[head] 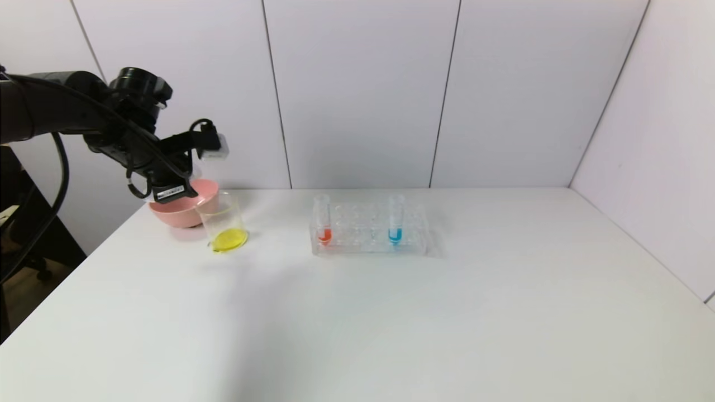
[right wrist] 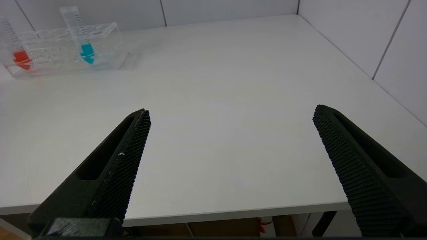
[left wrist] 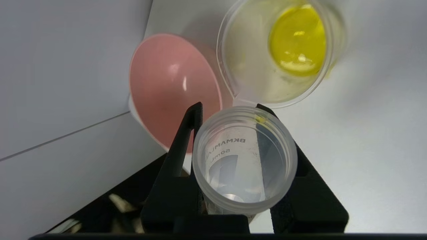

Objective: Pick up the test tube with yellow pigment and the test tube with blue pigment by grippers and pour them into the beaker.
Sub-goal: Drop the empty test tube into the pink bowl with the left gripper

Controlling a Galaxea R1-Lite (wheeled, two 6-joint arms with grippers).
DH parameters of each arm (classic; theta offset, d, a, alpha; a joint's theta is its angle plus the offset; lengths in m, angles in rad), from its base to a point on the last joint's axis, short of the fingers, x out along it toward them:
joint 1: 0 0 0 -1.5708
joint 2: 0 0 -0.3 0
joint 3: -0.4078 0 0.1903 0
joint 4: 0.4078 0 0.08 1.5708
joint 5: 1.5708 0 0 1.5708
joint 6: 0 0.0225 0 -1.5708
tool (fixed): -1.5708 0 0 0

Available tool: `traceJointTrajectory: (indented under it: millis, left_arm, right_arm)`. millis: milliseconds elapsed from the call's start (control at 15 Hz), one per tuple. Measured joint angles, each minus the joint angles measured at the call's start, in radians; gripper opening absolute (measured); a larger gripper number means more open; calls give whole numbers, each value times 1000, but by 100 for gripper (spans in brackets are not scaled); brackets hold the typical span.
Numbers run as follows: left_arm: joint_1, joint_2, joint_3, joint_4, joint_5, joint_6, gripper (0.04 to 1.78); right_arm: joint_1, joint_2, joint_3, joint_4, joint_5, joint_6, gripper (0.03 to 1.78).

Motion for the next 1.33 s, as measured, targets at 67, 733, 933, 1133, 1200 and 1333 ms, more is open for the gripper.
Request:
traceJointTrajectory:
  millis: [67, 733, 933, 1133, 1200, 1333]
  left_arm:
    - [41, -8, 3, -11, -137, -71, 55]
    - [393, 77, -3, -213, -1161, -405, 55]
    - [402, 166, -13, -366, -1164, -472, 55]
    - [399, 241, -15, -517, -1080, -534, 55]
    - [397, 259, -14, -571, -1012, -554, 55]
    - [376, 281, -5, -657, -890, -615, 55]
  right_arm:
    - [0, 0, 0, 0, 0, 0, 177]
    - [0, 0, 0, 0, 0, 0, 177]
    - [0, 0, 0, 0, 0, 0, 177]
    - [0, 0, 0, 0, 0, 0, 177]
    - [0, 0, 0, 0, 0, 0, 177]
    - [0, 0, 0, 0, 0, 0, 177]
